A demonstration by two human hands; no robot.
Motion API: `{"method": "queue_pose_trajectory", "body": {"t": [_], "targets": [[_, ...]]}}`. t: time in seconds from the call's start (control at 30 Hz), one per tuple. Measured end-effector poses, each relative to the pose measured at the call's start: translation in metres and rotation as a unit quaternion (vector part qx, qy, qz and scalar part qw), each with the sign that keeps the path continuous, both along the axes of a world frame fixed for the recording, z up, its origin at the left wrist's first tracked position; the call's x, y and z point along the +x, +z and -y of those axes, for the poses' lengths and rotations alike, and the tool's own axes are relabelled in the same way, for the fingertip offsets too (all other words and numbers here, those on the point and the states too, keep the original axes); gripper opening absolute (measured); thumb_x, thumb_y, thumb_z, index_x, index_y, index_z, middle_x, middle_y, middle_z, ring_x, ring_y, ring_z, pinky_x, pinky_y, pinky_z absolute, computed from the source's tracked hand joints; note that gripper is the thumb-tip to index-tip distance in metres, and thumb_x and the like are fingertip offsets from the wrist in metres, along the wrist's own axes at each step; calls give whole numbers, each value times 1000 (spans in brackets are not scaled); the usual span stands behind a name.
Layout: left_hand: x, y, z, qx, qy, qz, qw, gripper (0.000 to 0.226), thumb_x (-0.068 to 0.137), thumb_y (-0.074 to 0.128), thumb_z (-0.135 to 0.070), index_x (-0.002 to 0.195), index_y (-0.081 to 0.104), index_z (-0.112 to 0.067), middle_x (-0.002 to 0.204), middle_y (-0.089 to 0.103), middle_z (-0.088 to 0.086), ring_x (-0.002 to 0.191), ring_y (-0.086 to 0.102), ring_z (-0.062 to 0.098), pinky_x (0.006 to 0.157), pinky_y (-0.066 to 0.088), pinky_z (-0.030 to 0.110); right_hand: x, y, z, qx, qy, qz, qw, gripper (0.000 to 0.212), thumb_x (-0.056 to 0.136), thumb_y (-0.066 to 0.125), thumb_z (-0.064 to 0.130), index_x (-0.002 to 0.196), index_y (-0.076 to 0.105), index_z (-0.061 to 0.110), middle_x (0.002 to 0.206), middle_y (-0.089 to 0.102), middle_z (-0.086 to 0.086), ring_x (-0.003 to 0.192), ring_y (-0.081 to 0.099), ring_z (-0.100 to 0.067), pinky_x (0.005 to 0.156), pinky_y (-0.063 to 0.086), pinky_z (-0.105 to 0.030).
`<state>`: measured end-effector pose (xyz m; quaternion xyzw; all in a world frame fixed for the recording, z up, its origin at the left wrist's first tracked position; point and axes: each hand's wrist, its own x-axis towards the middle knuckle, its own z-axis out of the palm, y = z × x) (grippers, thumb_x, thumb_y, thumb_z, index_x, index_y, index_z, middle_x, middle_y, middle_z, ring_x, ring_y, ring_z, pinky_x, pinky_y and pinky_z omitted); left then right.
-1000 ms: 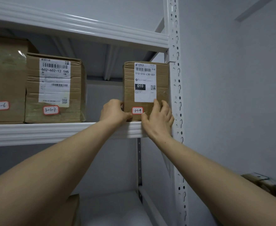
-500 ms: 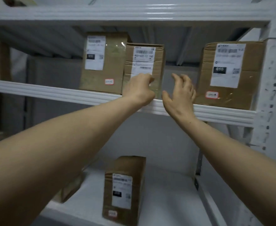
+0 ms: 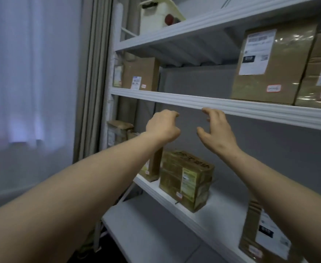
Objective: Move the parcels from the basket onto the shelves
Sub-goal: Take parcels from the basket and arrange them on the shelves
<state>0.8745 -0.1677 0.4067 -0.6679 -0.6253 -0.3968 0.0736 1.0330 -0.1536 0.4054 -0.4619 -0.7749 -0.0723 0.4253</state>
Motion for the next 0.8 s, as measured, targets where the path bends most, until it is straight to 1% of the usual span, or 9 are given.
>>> {"method": "queue_pose_trajectory", "body": {"t": [0.1,0.2,0.33,0.4,0.5,0.57,0.67,0.73,0.8], "targets": [[-85,-37,-2,-59,47,-5,997,57,83,59,-18,138,48,-22,137,52,4,122,51,27,95,49,41,-76,-28,-20,-56,41,19,997,55,92,57,25,143,37,19,144,37,-7,124,48,-25,99,44,-44],[-176,-79,2,-115,93,-6,989,45,83,59,-19,128,56,-16,125,60,7,112,57,29,89,52,41,-167,-69,-37,-115,100,40,988,52,91,58,24,140,41,18,138,43,-9,117,53,-26,98,45,-45],[-294,-142,18,-185,148,45,970,38,88,58,-21,124,56,-8,121,58,12,111,57,32,90,50,44,-292,-133,-44,-194,184,73,961,48,92,58,22,137,45,16,134,48,-8,112,55,-22,95,46,-36],[-346,-176,24,-223,185,65,955,41,90,56,-19,128,52,-5,126,56,15,115,54,33,93,49,42,-344,-164,-46,-231,224,96,942,48,93,58,23,138,45,15,134,48,-8,110,55,-21,93,45,-34],[-410,-226,32,-271,238,99,927,46,89,55,-18,132,48,-5,132,53,16,117,53,32,94,48,39,-413,-205,-49,-279,261,131,915,47,94,56,25,139,44,14,134,48,-8,111,53,-21,94,46,-36],[-445,-254,36,-294,262,133,909,41,87,55,-18,126,52,-7,126,58,13,113,56,31,91,49,38,-454,-230,-56,-298,276,152,901,47,95,55,26,139,44,14,134,48,-8,113,53,-21,95,45,-35],[-492,-290,36,-323,290,171,885,32,87,55,-21,116,57,-8,113,63,9,100,60,28,79,51,35,-514,-264,-71,-317,297,184,882,44,95,54,27,137,47,15,134,50,-6,114,53,-18,94,45,-32],[-524,-309,32,-331,312,192,869,34,87,57,-29,116,56,-10,112,63,7,97,60,27,79,52,37,-555,-284,-86,-327,315,203,867,43,96,53,27,136,47,14,134,51,-6,115,53,-19,94,46,-33],[-556,-323,26,-342,337,204,853,26,88,57,-31,107,58,-13,110,63,7,99,60,28,82,53,38,-595,-302,-101,-337,335,214,853,43,96,54,27,136,48,14,134,52,-5,114,54,-20,94,46,-34]]}}
